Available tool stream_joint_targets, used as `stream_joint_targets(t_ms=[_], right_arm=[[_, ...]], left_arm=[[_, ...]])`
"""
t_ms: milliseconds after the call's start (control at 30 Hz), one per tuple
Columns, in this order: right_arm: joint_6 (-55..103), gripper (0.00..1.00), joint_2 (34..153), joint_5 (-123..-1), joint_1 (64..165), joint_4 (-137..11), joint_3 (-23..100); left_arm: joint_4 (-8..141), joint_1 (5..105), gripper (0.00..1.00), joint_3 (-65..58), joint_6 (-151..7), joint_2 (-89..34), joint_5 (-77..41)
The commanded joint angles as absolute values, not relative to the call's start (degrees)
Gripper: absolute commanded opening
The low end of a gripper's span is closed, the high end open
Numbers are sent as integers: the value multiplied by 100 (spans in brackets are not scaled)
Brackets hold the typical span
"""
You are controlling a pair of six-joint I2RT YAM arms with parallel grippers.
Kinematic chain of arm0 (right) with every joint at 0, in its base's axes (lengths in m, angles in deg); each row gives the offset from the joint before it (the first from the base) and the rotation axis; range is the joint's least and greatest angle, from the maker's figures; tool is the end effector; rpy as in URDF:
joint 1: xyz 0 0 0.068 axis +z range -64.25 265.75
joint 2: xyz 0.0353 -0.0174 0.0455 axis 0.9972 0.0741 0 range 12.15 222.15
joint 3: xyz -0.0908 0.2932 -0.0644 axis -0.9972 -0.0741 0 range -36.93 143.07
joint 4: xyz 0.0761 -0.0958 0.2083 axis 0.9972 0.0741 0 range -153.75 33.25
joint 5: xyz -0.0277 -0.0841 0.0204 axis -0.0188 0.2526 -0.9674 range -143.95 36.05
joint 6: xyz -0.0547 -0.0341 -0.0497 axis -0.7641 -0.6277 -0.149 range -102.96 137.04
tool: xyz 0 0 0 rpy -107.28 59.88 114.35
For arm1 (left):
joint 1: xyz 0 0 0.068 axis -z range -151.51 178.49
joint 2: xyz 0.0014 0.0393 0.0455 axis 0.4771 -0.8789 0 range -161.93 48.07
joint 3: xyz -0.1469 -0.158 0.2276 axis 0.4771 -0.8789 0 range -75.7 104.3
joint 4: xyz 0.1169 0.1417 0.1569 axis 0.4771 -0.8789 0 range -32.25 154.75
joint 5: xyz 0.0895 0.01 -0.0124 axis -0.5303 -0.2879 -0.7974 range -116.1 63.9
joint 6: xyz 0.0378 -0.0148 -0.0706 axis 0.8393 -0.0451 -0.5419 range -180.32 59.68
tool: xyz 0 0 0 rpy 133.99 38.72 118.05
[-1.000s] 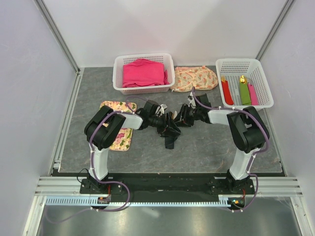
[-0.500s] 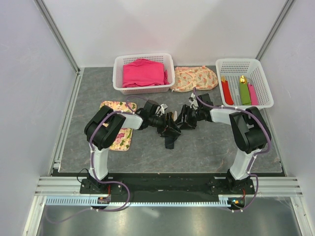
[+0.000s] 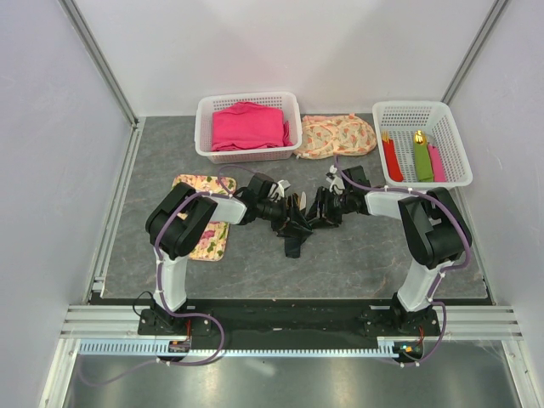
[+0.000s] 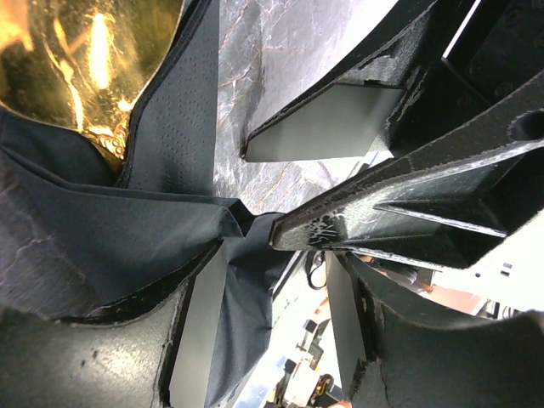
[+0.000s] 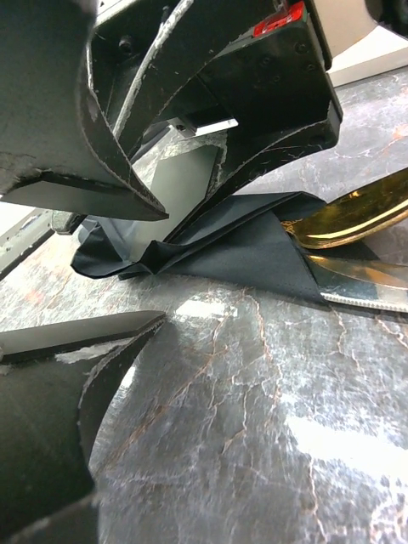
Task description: Place the utensils on the paper napkin and roll it up
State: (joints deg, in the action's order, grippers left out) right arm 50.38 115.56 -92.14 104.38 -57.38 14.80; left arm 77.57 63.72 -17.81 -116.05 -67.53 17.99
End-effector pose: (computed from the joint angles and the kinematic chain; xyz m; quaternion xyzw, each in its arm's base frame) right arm 0.3131 0.1517 0.1630 0.0271 0.9125 0.3967 0.0960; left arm 0.3072 -0.2771 0.1443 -0.0106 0.8679 -0.4966 0.0021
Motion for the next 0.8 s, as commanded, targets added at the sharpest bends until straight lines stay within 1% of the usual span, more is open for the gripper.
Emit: stream_joint_targets(t_ms=[0,267,367,500,567,667,700,767], right_arm=[[4701,54,11586,-9271,10631,-5311,1220],[4666,47,11533,-9332,10675,-5311,1009],[4666,40,11507,-9359,10693,-5311,965],[4701,35,11507,-9420,10702,-5364,895],[4692,33,11551,-9464,10702,-5373,895],[4675,23,11595,-9464,10702,-5364,895],[4648,15,11586,-9447,10702,-5364,886],[4561,4,11586,-9368,10702,-5329,877]], left_arm=[[7608,6391,58,-1901,-11226,-6821,1353],[7678,6391,57,-1892,-11209,-6804,1362],[7731,6391,57,-1909,-11209,-6813,1371],[7828,6383,50,-1953,-11209,-6804,1371],[7863,6383,50,-1980,-11218,-6786,1371],[7934,6365,49,-2033,-11244,-6777,1362],[7960,6365,49,-2041,-11244,-6769,1380],[8021,6330,49,-2059,-11279,-6725,1415]])
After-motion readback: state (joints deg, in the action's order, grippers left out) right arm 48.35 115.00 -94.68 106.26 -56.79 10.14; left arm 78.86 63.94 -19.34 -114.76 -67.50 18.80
